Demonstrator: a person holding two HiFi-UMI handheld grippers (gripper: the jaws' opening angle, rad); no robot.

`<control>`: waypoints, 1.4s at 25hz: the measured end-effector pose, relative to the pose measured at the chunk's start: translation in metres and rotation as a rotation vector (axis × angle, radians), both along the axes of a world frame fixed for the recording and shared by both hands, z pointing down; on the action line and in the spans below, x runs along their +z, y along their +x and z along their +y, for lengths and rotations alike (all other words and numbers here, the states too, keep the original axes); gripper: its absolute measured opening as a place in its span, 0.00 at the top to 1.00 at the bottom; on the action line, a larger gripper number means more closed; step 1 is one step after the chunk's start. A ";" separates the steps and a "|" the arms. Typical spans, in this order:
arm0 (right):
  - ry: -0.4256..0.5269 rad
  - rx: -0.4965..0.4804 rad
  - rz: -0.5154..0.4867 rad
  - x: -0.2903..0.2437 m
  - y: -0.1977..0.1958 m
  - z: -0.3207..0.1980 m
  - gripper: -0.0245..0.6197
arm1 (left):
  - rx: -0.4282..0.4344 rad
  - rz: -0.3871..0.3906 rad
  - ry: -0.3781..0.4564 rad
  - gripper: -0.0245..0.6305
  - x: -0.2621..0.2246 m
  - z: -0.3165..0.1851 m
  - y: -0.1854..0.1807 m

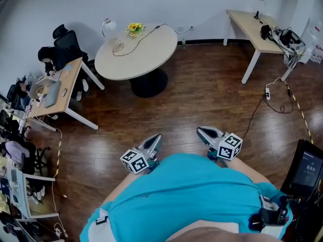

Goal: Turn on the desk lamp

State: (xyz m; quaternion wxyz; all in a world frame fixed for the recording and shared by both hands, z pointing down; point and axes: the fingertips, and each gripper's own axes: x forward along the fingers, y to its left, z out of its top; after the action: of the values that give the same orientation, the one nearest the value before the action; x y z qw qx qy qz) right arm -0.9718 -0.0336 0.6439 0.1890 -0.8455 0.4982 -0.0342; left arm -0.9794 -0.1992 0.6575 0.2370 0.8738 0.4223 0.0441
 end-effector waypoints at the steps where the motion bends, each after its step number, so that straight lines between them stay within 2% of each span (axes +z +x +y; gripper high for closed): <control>1: -0.002 -0.003 -0.001 0.001 0.004 -0.002 0.96 | -0.004 -0.003 -0.007 0.93 0.000 -0.002 0.007; 8: -0.039 0.029 0.012 -0.002 0.058 -0.030 0.96 | 0.076 0.019 -0.010 0.93 0.010 -0.013 0.070; 11: -0.061 0.053 0.038 -0.014 0.096 -0.058 0.96 | 0.104 0.057 -0.031 0.93 0.000 -0.040 0.118; 15: -0.058 0.089 0.054 -0.031 0.135 -0.104 0.96 | 0.127 0.102 -0.020 0.93 -0.019 -0.092 0.161; 18: -0.044 0.112 0.043 -0.044 0.176 -0.130 0.96 | 0.121 0.080 -0.025 0.93 -0.029 -0.125 0.203; 23: -0.060 0.103 0.046 -0.056 0.253 -0.156 0.96 | 0.123 0.075 -0.035 0.93 -0.035 -0.150 0.284; 28: -0.065 0.090 0.035 -0.037 0.261 -0.141 0.96 | 0.089 0.082 -0.051 0.93 -0.024 -0.146 0.288; 32: -0.057 0.054 0.015 -0.035 0.340 -0.112 0.96 | 0.030 0.038 -0.052 0.93 -0.019 -0.126 0.355; 35: -0.050 0.007 0.016 -0.040 0.391 -0.077 0.96 | -0.020 0.050 -0.042 0.93 -0.028 -0.093 0.398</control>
State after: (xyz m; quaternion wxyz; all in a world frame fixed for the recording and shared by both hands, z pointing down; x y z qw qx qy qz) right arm -0.5811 -0.1107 0.6035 0.1640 -0.8521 0.4955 -0.0394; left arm -0.5813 -0.2918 0.6292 0.2451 0.8736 0.4202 0.0111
